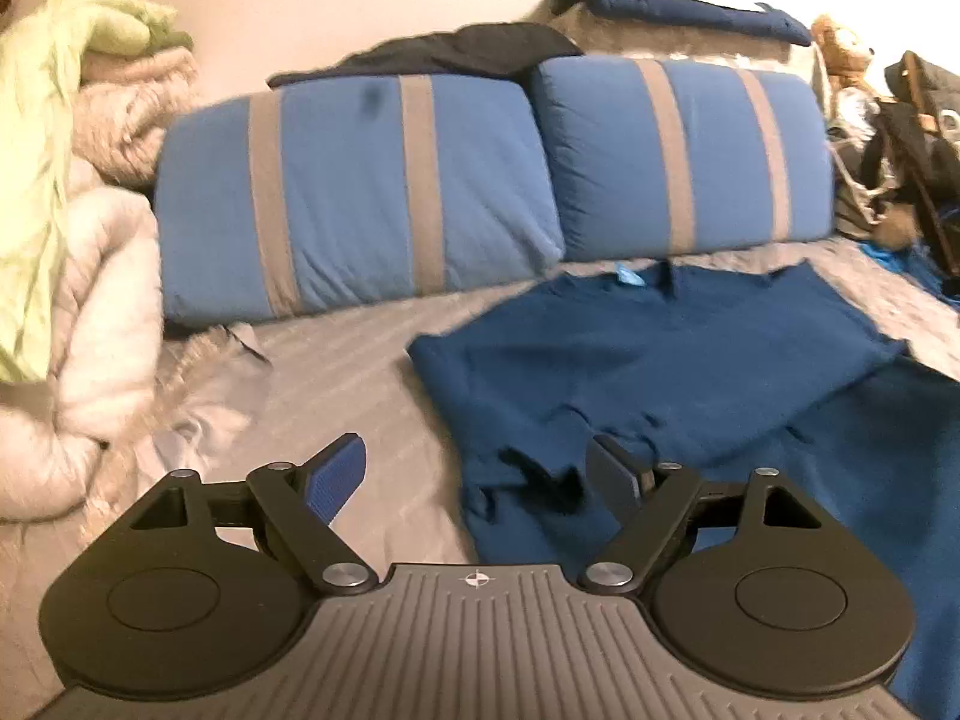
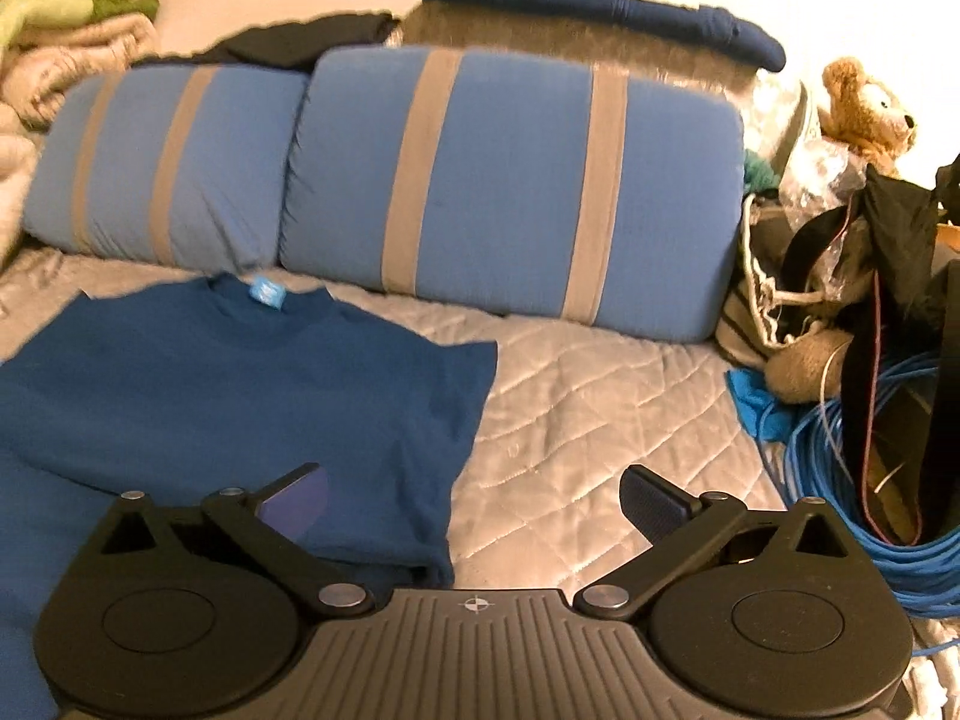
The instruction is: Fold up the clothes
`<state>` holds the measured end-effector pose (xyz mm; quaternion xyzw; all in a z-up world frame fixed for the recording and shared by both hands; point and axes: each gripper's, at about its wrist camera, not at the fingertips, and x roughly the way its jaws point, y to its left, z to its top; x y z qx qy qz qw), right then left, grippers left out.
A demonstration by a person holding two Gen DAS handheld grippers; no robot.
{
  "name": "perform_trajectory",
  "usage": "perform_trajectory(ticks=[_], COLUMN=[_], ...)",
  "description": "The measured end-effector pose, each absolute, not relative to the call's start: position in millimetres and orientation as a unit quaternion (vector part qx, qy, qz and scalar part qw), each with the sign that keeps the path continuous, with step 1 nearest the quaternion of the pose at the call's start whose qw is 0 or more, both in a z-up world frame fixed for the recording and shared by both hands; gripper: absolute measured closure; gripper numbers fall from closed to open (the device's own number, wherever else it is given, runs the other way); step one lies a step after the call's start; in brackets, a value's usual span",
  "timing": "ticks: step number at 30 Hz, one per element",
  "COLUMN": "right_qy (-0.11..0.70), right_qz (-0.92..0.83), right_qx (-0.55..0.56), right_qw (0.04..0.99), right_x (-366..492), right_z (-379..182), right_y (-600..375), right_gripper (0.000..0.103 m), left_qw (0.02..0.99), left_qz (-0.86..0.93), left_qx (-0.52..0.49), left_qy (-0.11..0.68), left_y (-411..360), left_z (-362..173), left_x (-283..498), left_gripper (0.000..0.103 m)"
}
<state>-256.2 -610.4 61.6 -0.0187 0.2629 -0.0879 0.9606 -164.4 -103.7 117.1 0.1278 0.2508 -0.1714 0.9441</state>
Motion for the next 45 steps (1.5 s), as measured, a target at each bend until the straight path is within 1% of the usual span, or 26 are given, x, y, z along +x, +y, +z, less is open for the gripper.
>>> perform_trajectory(ticks=[6, 13, 19, 22, 23, 25, 26, 30, 32, 34, 35, 36, 37, 40, 44, 45], right_qy=[0.245, 0.266, 0.27, 0.275, 0.276, 0.28, 0.281, 0.285, 0.287, 0.288, 0.289, 0.29, 0.291, 0.293, 0.295, 0.297], right_qz=[-0.081, -0.081, -0.071, -0.061, -0.054, -0.042, -0.041, -0.043, -0.044, -0.044, -0.043, -0.042, -0.042, -0.042, -0.045, -0.043], right_qx=[-0.02, 0.011, 0.032, 0.031, 0.03, 0.03, 0.031, 0.038, 0.042, 0.046, 0.047, 0.047, 0.049, 0.061, 0.077, 0.081], right_qw=[0.966, 0.96, 0.96, 0.959, 0.959, 0.959, 0.958, 0.957, 0.956, 0.956, 0.955, 0.955, 0.955, 0.953, 0.951, 0.95], right_x=[-289.9, -307.8, -323.6, -330.0, -332.2, -336.0, -337.8, -345.3, -349.1, -353.5, -356.4, -359.6, -362.8, -371.2, -381.7, -384.4], right_z=[81.7, 70.5, 70.1, 69.9, 69.7, 69.3, 69.1, 68.4, 68.2, 68.0, 67.3, 66.5, 65.6, 63.0, 60.6, 59.7], right_y=[-611.0, -614.8, -609.2, -604.8, -603.7, -602.5, -602.5, -602.8, -603.6, -605.7, -606.9, -608.3, -609.8, -615.0, -621.2, -622.3], right_gripper=[0.0, 0.0, 0.0, 0.0, 0.0, 0.0, 0.0, 0.0, 0.0, 0.0, 0.0, 0.0, 0.0, 0.0, 0.0, 0.0], left_qw=[0.945, 0.927, 0.905, 0.88, 0.87, 0.848, 0.836, 0.798, 0.777, 0.757, 0.752, 0.75, 0.748, 0.741, 0.745, 0.747], left_qz=[-0.174, -0.231, -0.251, -0.277, -0.286, -0.307, -0.318, -0.337, -0.346, -0.355, -0.358, -0.359, -0.364, -0.384, -0.403, -0.402], left_qx=[0.107, 0.003, -0.077, -0.135, -0.155, -0.195, -0.215, -0.272, -0.305, -0.335, -0.343, -0.347, -0.349, -0.351, -0.323, -0.317], left_qy=[0.256, 0.295, 0.334, 0.361, 0.37, 0.386, 0.393, 0.419, 0.429, 0.435, 0.435, 0.433, 0.432, 0.425, 0.423, 0.424], left_y=[-81.1, -41.5, -15.6, -5.9, -2.6, 2.4, 4.7, 7.2, 8.0, 9.2, 9.9, 10.8, 11.0, 9.9, -2.9, -4.4], left_z=[121.0, 117.5, 92.3, 73.7, 67.4, 54.2, 47.5, 22.2, 11.0, 3.1, 1.3, 1.0, 2.5, 9.1, 20.9, 21.9], left_x=[-190.5, -214.2, -230.1, -233.7, -234.8, -235.5, -235.7, -232.6, -230.4, -229.0, -229.5, -230.2, -231.6, -237.1, -243.7, -243.6], left_gripper=[0.022, 0.022, 0.023, 0.023, 0.025, 0.037, 0.04, 0.042, 0.047, 0.062, 0.064, 0.068, 0.079, 0.092, 0.093, 0.095])
